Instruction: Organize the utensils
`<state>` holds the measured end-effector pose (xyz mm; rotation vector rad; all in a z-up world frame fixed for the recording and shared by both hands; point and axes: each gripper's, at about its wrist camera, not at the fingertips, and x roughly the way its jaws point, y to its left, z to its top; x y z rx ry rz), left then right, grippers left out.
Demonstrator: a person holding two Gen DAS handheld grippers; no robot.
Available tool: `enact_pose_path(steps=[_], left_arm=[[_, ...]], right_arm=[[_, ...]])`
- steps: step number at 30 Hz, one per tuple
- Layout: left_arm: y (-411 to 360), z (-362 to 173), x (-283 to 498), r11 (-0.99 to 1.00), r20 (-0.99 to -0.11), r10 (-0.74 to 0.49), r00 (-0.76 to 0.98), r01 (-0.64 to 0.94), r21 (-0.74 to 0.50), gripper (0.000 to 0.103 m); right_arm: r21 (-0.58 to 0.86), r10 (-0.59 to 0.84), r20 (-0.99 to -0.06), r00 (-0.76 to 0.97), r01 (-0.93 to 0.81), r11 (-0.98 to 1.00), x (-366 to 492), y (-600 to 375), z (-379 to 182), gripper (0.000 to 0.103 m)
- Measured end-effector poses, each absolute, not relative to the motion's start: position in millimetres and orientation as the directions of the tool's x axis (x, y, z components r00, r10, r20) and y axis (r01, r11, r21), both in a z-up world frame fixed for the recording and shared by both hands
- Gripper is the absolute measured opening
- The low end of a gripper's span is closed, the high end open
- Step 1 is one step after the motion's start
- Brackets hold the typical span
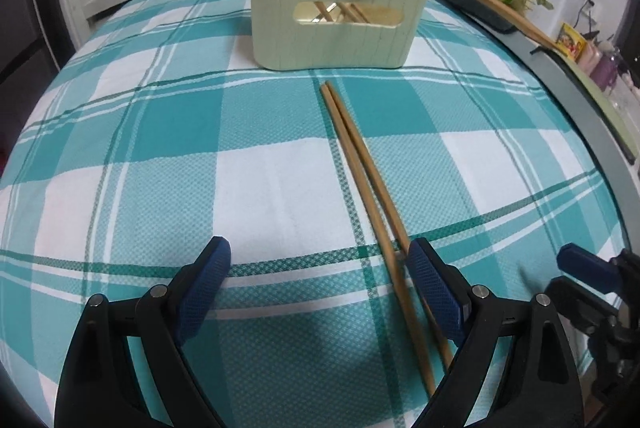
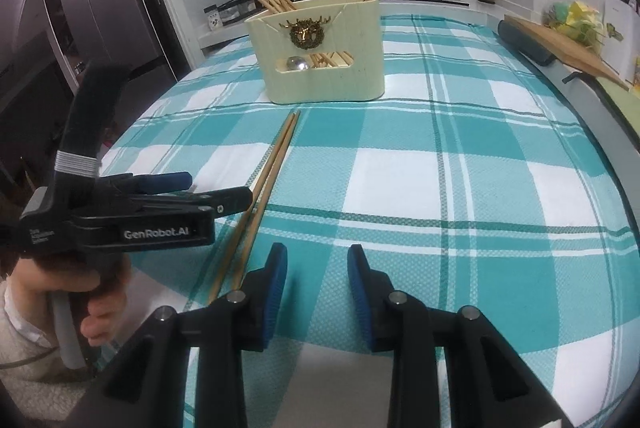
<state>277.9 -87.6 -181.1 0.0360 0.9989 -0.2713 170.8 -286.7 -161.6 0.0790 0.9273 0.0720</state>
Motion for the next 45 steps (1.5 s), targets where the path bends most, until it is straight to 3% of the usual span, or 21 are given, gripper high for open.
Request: enact_pose_path(steps=[8, 11, 13, 14, 15, 16, 19, 25, 27, 29, 35, 36, 38, 39, 40, 41, 44, 45], left_arm=[[-93.2, -185.6, 281.8, 0.974, -0.822, -0.136, 0.552, 0.224, -0.01, 0.089], [-89.5, -182.7, 282.8, 0.975, -0.811, -0.14, 0.568, 0.22, -0.014, 0.068], [-85.3, -180.4, 281.5, 0.972, -0.805, -0.159, 0.571, 0.232, -0.027, 0.043], [-82.9, -179.7, 280.1, 0.971, -0.803, -0.165, 0.573, 0.237, -0.031, 0.036], [-80.9, -179.6, 278.7, 0.971, -0.802, -0.163, 0.574, 0.236, -0.028, 0.017], [-78.3, -180.0, 277.4, 0.972, -0.803, -0.159, 0.574, 0.234, -0.026, 0.007], [-66.7, -180.6, 271.3, 0.977, -0.803, -0.159, 0.575, 0.206, -0.046, 0.004], [-39.0, -179.8, 252.0, 0.987, -0.807, -0.144, 0.572, 0.14, -0.077, 0.005], [-34.5, -179.6, 243.3, 0.987, -0.808, -0.144, 0.572, 0.137, -0.079, 0.005], [-32.3, -179.3, 234.1, 0.988, -0.807, -0.142, 0.573, 0.137, -0.076, 0.005], [-27.7, -177.8, 207.2, 0.985, -0.803, -0.157, 0.574, 0.151, -0.084, 0.007], [-25.6, -177.6, 201.5, 0.984, -0.802, -0.165, 0.574, 0.15, -0.096, 0.015], [-21.8, -176.8, 190.2, 0.983, -0.794, -0.177, 0.582, 0.149, -0.109, 0.046], [-22.1, -176.3, 184.8, 0.984, -0.79, -0.167, 0.59, 0.147, -0.098, 0.068], [-23.3, -176.1, 180.6, 0.986, -0.786, -0.151, 0.6, 0.145, -0.079, 0.076], [-25.1, -177.1, 178.2, 0.987, -0.784, -0.138, 0.605, 0.148, -0.06, 0.076], [-33.5, -184.0, 176.4, 0.987, -0.793, -0.101, 0.6, 0.162, -0.003, 0.083], [-35.0, -184.3, 175.9, 0.987, -0.793, -0.091, 0.602, 0.161, 0.008, 0.087]], right_arm=[[0.1, 0.087, -0.795, 0.601, -0.013, 0.995, 168.5, -290.6, -166.5, 0.032], [0.099, 0.088, -0.801, 0.593, -0.015, 0.995, 169.5, -289.3, -170.5, 0.032], [0.108, 0.097, -0.806, 0.584, -0.017, 0.994, 170.5, -287.4, -172.5, 0.032], [0.112, 0.103, -0.807, 0.581, -0.021, 0.994, 171.7, -285.6, -173.1, 0.032], [0.115, 0.109, -0.809, 0.578, -0.028, 0.993, 173.0, -282.9, -173.7, 0.032], [0.116, 0.116, -0.81, 0.575, -0.037, 0.993, 175.3, -279.6, -173.8, 0.032], [0.104, 0.138, -0.814, 0.565, -0.092, 0.99, 185.7, -262.3, -174.9, 0.032], [0.036, 0.125, -0.842, 0.524, -0.176, 0.984, 211.3, -223.6, -195.7, 0.032], [0.007, 0.096, -0.845, 0.527, -0.169, 0.986, 214.2, -219.3, -200.2, 0.016], [-0.018, 0.063, -0.841, 0.537, -0.145, 0.989, 213.1, -220.8, -200.2, 0.008], [-0.021, -0.015, -0.844, 0.536, -0.005, 1.0, 190.8, -255.5, -194.9, 0.006], [-0.03, -0.033, -0.844, 0.536, 0.014, 0.999, 183.3, -261.8, -193.7, 0.006], [-0.05, -0.061, -0.841, 0.537, 0.034, 0.998, 164.1, -271.6, -191.2, 0.006], [-0.066, -0.076, -0.839, 0.539, 0.038, 0.997, 156.3, -274.2, -190.3, 0.007], [-0.082, -0.095, -0.836, 0.541, 0.047, 0.995, 147.4, -276.5, -189.4, 0.008], [-0.091, -0.107, -0.834, 0.542, 0.057, 0.994, 139.5, -278.5, -188.6, 0.012], [-0.083, -0.117, -0.823, 0.556, 0.086, 0.993, 122.8, -284.0, -186.2, 0.049], [-0.08, -0.122, -0.819, 0.561, 0.098, 0.992, 119.2, -285.4, -186.4, 0.05]])
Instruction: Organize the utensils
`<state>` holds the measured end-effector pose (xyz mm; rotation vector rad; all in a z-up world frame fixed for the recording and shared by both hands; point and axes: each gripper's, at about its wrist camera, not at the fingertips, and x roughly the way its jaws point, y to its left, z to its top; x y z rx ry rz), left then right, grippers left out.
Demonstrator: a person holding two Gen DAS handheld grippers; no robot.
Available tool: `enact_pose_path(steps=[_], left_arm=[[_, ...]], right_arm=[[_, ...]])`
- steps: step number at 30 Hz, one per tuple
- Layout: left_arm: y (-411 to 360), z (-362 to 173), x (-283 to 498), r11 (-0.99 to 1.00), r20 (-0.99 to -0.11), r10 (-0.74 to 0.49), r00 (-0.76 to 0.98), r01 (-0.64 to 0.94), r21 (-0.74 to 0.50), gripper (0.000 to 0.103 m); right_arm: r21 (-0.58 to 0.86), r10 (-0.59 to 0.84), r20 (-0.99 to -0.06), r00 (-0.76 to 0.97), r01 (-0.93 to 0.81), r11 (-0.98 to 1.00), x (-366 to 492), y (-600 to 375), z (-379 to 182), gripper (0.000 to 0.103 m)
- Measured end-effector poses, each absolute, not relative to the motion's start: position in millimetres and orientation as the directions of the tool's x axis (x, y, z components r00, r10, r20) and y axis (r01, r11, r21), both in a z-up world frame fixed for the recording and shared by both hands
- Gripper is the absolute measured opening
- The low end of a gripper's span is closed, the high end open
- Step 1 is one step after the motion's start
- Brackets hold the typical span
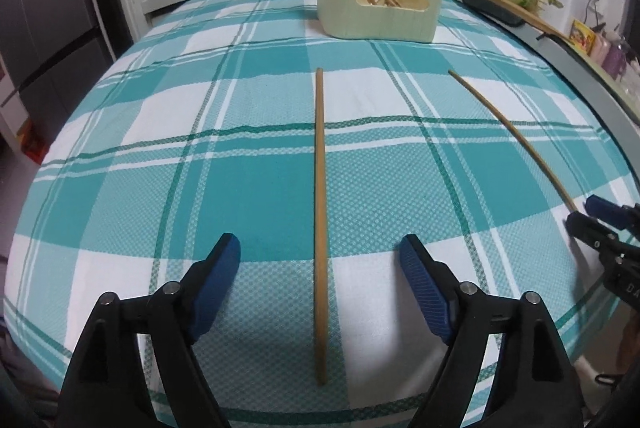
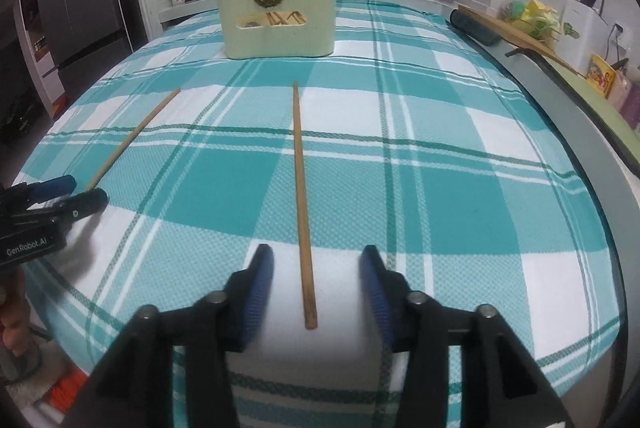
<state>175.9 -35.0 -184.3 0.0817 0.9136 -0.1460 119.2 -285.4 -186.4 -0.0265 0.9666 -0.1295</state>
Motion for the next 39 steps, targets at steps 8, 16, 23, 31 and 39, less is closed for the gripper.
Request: enact_pose_path(steps=[8, 16, 23, 31, 39], left_arm=[[-32.1, -188.5, 176.8, 0.989, -0.803, -0.08, 0.59, 0.149, 0.011, 0.099], [-30.8, -190.6, 175.7, 0.988, -0.798, -0.085, 0.597, 0.154, 0.01, 0.102], [-29.0, -188.7, 178.9, 0.983, -0.815, -0.109, 0.57, 0.182, -0.005, 0.102], [-23.2, -188.0, 170.8, 0.966, -0.823, -0.155, 0.547, 0.259, -0.01, 0.102], [-21.4, -184.9, 179.8, 0.948, -0.85, -0.186, 0.493, 0.319, -0.022, 0.102]], right_arm=[[-0.081, -0.118, -0.812, 0.571, 0.09, 0.993, 115.2, -285.0, -190.2, 0.051], [-0.099, -0.136, -0.789, 0.599, 0.094, 0.991, 112.0, -281.2, -193.1, 0.052], [-0.101, -0.122, -0.813, 0.569, 0.07, 0.992, 118.0, -283.6, -191.8, 0.053], [-0.053, -0.046, -0.888, 0.457, -0.004, 0.999, 132.6, -290.9, -187.5, 0.053], [-0.067, -0.045, -0.887, 0.459, -0.032, 0.997, 132.0, -289.1, -187.5, 0.054]])
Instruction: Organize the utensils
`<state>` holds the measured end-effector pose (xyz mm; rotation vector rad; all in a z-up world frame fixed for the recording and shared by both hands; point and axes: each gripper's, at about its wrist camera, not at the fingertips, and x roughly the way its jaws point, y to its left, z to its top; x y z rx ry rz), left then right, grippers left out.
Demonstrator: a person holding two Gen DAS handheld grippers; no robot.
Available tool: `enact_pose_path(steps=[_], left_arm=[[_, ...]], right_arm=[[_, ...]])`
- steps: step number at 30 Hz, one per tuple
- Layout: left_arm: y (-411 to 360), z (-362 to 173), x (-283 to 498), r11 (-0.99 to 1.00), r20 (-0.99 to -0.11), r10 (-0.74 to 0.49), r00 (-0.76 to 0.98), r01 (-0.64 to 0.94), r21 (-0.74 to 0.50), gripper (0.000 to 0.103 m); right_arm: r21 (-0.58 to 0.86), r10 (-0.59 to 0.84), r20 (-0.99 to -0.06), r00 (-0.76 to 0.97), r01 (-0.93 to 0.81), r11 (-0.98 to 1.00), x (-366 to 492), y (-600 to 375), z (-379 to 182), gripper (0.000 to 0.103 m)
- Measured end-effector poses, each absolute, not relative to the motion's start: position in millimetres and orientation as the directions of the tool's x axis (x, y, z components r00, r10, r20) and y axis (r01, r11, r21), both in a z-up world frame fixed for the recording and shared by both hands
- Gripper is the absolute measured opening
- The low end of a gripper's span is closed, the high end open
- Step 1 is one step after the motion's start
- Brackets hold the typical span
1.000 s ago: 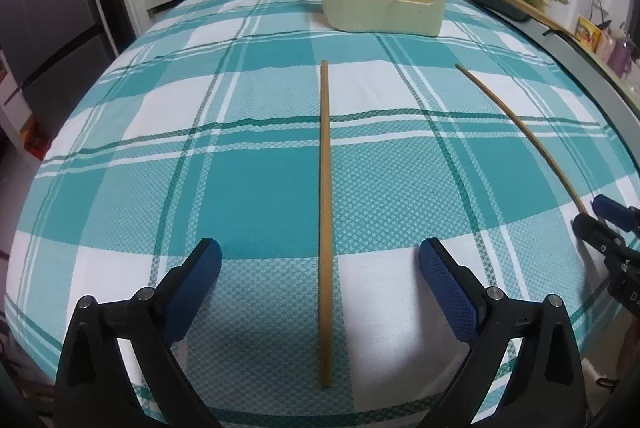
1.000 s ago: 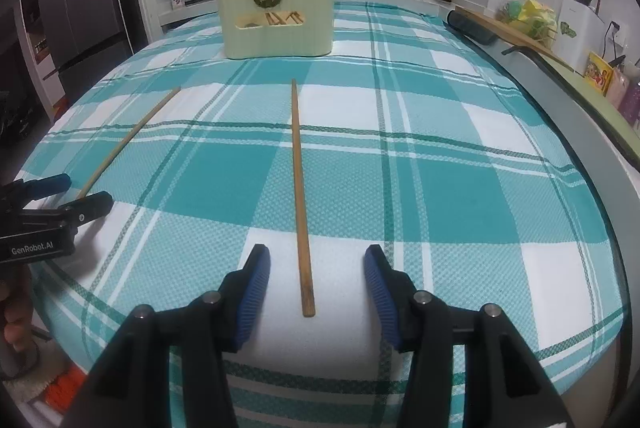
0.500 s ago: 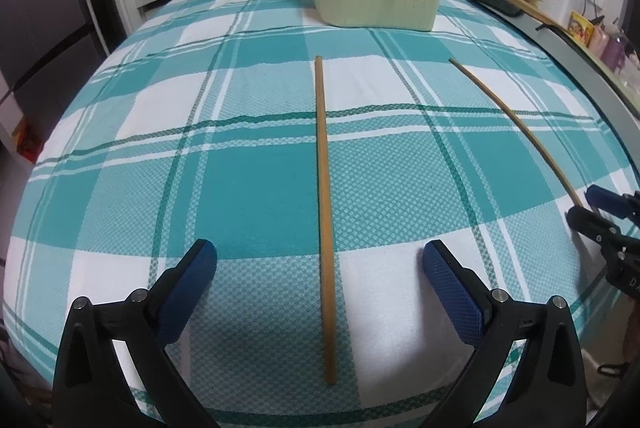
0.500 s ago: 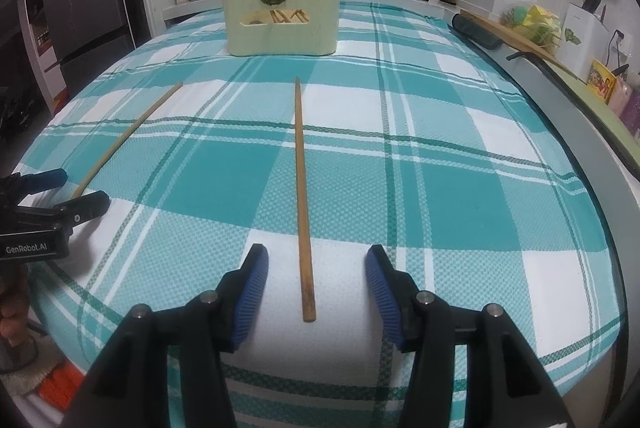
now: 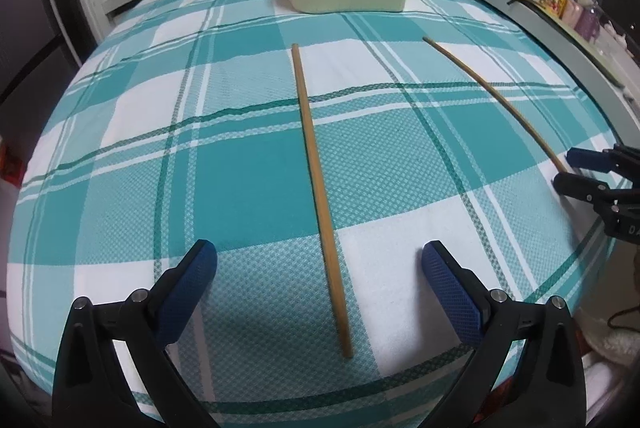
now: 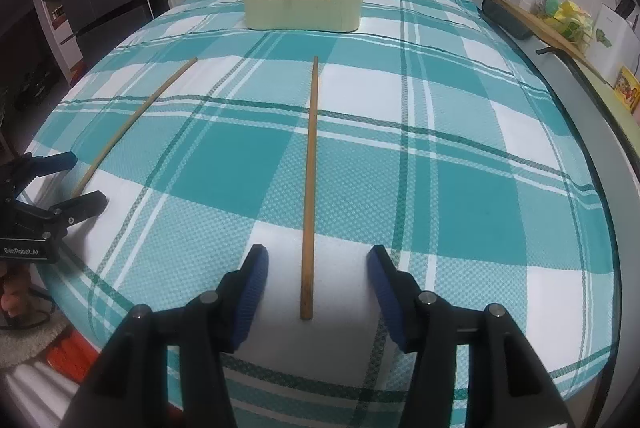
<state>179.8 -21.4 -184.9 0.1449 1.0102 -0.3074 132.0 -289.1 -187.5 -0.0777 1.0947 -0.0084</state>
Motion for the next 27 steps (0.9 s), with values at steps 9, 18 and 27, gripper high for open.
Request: enact_pose_path(steps=[9, 18, 27], left_arm=[[2.4, -158.2, 231.3, 0.926, -0.854, -0.28, 0.438, 0.357, -0.121, 0.101], [-16.8, -175.5, 289.9, 0.916, -0.898, -0.269, 0.348, 0.38, -0.127, 0.084], [-39.7, -179.1, 329.1, 0.92, -0.916, -0.178, 0.358, 0.392, -0.025, 0.065]], right_arm=[[0.057, 0.078, -0.934, 0.349, -0.072, 0.996, 162.2, -311.0, -182.4, 0.052], [0.022, 0.069, -0.955, 0.289, -0.164, 0.986, 220.1, -306.6, -187.3, 0.039], [-0.039, 0.026, -0.948, 0.317, -0.196, 0.98, 293.1, -292.9, -195.8, 0.026]])
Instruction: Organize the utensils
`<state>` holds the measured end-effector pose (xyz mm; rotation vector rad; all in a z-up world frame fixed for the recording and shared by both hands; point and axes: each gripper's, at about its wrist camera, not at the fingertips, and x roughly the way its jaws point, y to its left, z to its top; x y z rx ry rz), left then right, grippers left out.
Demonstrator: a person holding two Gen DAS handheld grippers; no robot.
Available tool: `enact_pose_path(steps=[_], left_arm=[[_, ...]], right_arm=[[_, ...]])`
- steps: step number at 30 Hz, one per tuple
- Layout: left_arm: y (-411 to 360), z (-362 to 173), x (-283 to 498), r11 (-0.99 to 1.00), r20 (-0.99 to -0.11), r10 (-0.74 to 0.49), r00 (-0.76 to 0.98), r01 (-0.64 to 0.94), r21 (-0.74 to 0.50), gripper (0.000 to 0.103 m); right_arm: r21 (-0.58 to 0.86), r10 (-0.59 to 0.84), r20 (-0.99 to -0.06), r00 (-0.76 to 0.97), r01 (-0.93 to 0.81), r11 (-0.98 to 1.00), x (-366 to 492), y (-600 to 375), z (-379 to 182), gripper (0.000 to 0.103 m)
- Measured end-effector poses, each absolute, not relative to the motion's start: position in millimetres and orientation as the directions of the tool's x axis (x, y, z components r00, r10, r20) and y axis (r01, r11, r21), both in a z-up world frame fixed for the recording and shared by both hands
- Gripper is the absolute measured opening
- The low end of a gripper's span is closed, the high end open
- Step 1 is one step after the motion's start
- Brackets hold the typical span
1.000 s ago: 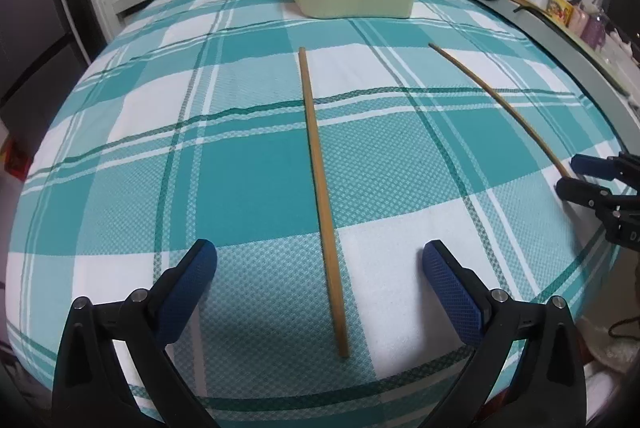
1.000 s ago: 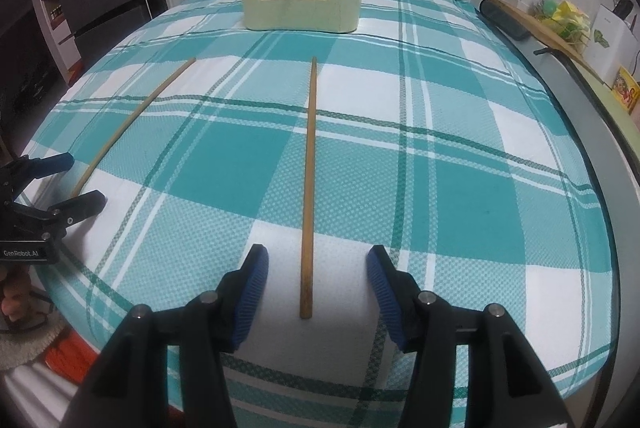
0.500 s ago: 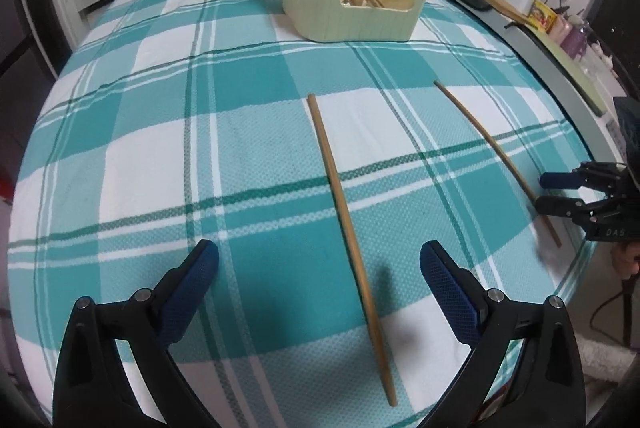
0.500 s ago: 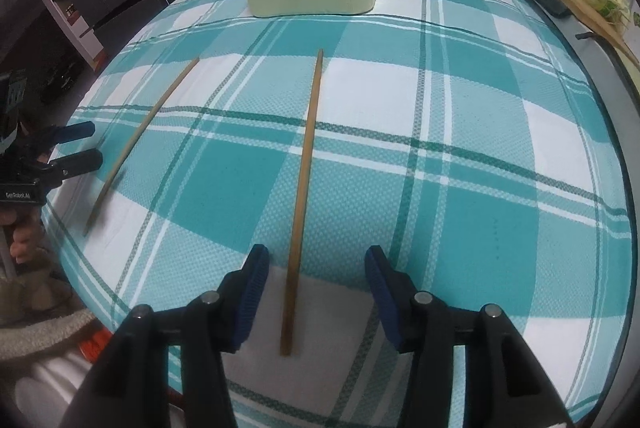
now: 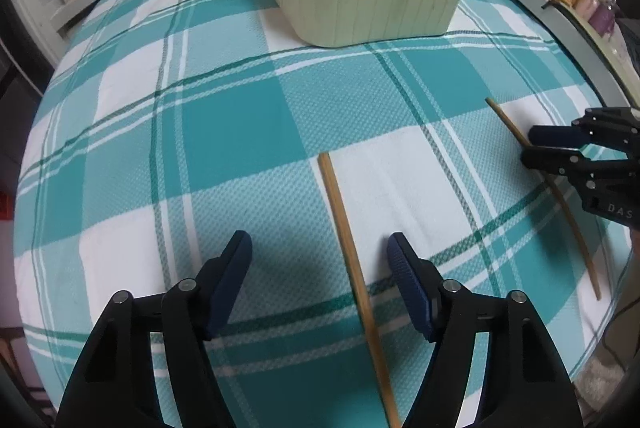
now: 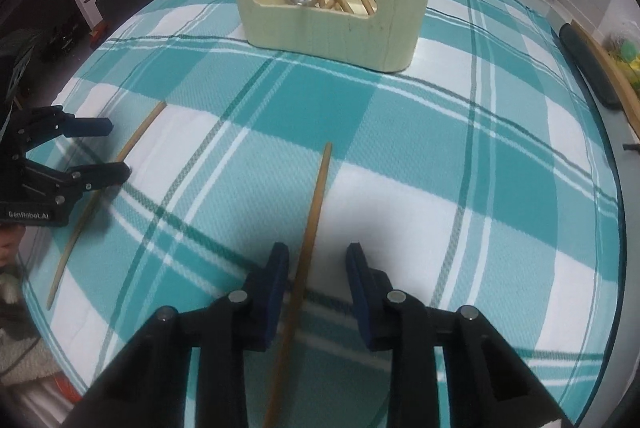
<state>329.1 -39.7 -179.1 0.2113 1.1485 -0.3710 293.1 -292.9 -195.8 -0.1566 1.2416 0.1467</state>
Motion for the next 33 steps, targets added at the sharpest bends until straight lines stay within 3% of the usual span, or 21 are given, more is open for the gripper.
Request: enact_pose_path(steps=[2, 4, 6, 10, 17, 25, 33], left_arm=[[-44.5, -177.4, 335.0, 0.92, -0.914, -0.175, 0.367, 0.392, -0.019, 0.045], [-48.2, -175.4, 338.4, 0.917, -0.91, -0.184, 0.372, 0.397, -0.022, 0.012], [-47.8, -173.6, 341.1, 0.921, -0.907, -0.208, 0.367, 0.385, -0.055, 0.005], [-38.8, -151.3, 332.0, 0.928, -0.865, -0.259, 0.429, 0.361, -0.099, 0.005], [-23.0, -69.7, 296.2, 0.914, -0.734, -0.363, 0.574, 0.374, -0.16, 0.005], [-8.6, -7.4, 249.0, 0.893, -0.591, -0.438, 0.678, 0.404, -0.199, 0.005], [-5.8, 22.1, 230.8, 0.887, -0.491, -0.46, 0.74, 0.411, -0.21, 0.004]], right_arm=[[-0.043, 0.024, -0.948, 0.318, -0.202, 0.978, 309.3, -288.8, -197.0, 0.017], [-0.042, 0.024, -0.948, 0.317, -0.201, 0.979, 322.1, -284.8, -199.1, 0.007], [-0.014, 0.044, -0.948, 0.316, -0.179, 0.984, 330.4, -285.3, -199.2, 0.006], [0.079, 0.119, -0.922, 0.369, -0.121, 0.989, 326.4, -291.2, -181.6, 0.006], [0.149, 0.206, -0.819, 0.536, -0.147, 0.978, 285.8, -283.0, -103.9, 0.006], [0.1, 0.206, -0.709, 0.675, -0.192, 0.976, 237.0, -266.4, -33.5, 0.006], [0.029, 0.189, -0.592, 0.784, -0.214, 0.976, 209.4, -248.6, -1.0, 0.006]])
